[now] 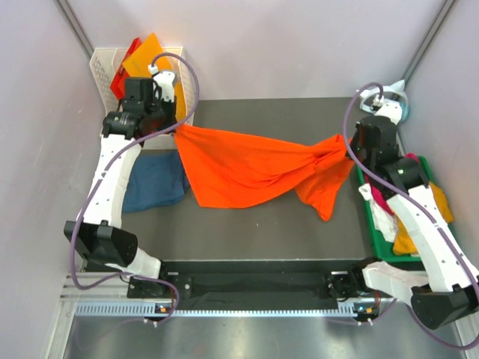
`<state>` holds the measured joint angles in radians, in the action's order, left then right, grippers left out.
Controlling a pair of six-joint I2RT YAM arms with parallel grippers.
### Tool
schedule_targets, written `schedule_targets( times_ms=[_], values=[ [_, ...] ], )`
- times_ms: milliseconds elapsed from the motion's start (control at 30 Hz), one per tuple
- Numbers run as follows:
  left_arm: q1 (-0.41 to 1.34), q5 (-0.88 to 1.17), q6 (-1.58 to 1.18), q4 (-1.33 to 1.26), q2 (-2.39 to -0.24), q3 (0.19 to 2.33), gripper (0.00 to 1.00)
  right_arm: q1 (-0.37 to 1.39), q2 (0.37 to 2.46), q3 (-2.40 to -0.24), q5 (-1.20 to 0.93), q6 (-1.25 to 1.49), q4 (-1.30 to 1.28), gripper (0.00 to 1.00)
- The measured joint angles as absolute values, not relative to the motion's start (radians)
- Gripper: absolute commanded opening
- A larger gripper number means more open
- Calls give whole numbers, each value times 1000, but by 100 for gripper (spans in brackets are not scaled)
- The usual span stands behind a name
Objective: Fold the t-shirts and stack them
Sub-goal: Flatten the tshirt out
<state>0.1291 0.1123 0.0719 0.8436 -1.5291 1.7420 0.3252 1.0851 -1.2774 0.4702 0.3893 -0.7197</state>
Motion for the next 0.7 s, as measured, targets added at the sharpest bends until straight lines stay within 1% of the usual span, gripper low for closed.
schedule_targets(
  times_ms=[100, 267, 367, 533, 633, 667, 700],
  values=[
    [129, 117, 68, 844, -1468, 1686, 0, 325, 1022, -1216, 452, 406, -712, 0],
    [129, 125, 70, 842, -1363, 1507, 0, 325, 883, -939, 402, 459, -721, 0],
    [129, 133, 74, 844, -1352, 1393, 0, 325, 850, -817, 372, 493, -760, 0],
    [129, 140, 88, 857, -1365, 1303, 0, 325, 836, -809, 352, 514, -801, 0],
    [129, 143, 92, 855, -1374, 1299, 0, 325, 851, -833, 352, 517, -801, 8],
    [129, 146, 93, 853, -1376, 1299, 0, 325, 858, -838, 351, 518, -801, 15],
    [129, 147, 92, 851, -1378, 1299, 0, 325, 865, -840, 350, 519, -799, 19]
  ],
)
